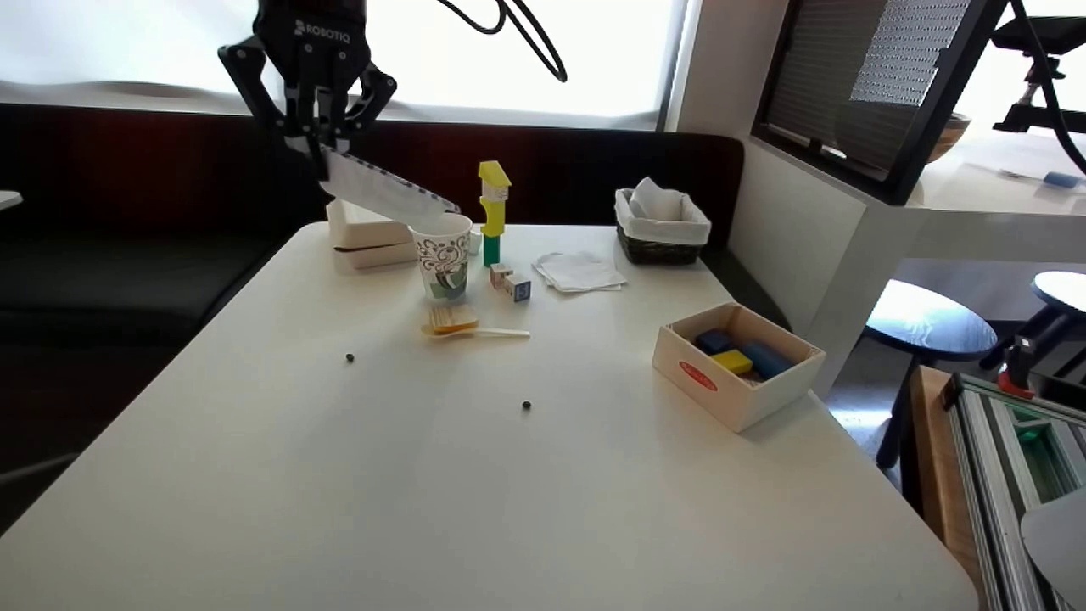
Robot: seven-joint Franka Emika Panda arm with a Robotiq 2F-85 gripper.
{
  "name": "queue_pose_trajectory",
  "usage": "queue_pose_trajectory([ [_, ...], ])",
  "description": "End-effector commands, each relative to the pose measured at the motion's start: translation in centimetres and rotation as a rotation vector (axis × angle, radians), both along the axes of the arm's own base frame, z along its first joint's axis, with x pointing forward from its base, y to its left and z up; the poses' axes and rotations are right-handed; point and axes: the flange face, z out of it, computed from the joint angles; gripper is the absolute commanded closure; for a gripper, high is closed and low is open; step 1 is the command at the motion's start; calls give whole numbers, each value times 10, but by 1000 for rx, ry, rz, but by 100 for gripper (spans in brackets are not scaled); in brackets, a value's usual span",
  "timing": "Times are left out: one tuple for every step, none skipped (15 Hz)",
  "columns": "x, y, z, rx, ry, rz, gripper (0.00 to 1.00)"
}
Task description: Pour the contents in the bowl into the coffee cup.
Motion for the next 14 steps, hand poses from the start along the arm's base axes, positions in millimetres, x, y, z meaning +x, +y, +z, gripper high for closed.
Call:
queue_pose_trajectory([
  [0, 0, 1, 0, 0, 0, 94],
  [0, 0, 1, 0, 0, 0, 94],
  [0, 0, 1, 1, -1, 0, 94],
  [1, 0, 1, 1, -1, 0, 94],
  [1, 0, 1, 1, -1, 0, 94],
  [1, 0, 1, 1, -1, 0, 98],
  [4, -1, 4, 6, 1, -13, 98],
  [7, -3, 5, 10, -5, -22, 98],
  [9, -6, 8, 11, -12, -26, 98],
  [12, -9, 11, 8, -19, -32, 98],
  [14, -12, 13, 8, -23, -38, 98],
  [17, -15, 15, 6, -27, -46, 98],
  [20, -18, 16, 5, -27, -52, 98],
  [23, -22, 17, 4, -28, -61, 98],
])
